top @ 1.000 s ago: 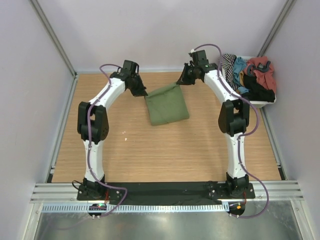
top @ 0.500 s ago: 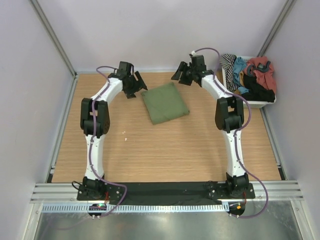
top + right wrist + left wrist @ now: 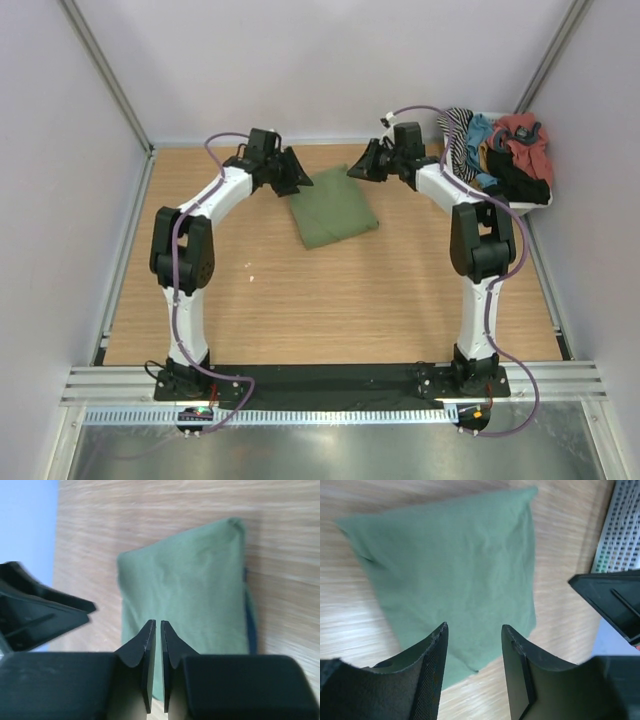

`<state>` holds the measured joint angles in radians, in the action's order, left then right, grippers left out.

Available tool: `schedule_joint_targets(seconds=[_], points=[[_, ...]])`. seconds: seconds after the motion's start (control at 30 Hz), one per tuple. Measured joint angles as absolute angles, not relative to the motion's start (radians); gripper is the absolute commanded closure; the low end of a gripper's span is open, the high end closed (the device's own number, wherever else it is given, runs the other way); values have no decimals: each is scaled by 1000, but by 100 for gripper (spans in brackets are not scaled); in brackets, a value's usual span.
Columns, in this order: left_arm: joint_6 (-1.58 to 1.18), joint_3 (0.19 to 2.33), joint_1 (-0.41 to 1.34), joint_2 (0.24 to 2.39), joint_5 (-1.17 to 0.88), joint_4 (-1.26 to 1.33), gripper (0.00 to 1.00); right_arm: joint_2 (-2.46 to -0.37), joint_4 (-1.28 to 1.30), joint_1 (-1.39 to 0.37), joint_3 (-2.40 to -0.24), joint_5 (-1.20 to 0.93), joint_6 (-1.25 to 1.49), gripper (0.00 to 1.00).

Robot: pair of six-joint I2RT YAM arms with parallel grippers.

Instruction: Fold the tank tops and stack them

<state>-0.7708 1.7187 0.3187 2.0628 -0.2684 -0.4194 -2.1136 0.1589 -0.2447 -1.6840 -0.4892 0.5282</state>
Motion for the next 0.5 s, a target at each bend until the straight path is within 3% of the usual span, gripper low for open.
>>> schedule_joint_targets(seconds=[0.2,0.5], points=[[-816,1669,363,2084,-317,-347,51,-2172,-47,-245,-1625,-654,666,91],[-861,1853,296,2308,-342,-244,52,-2498,-372,-245,-1794,-748,1000,95]])
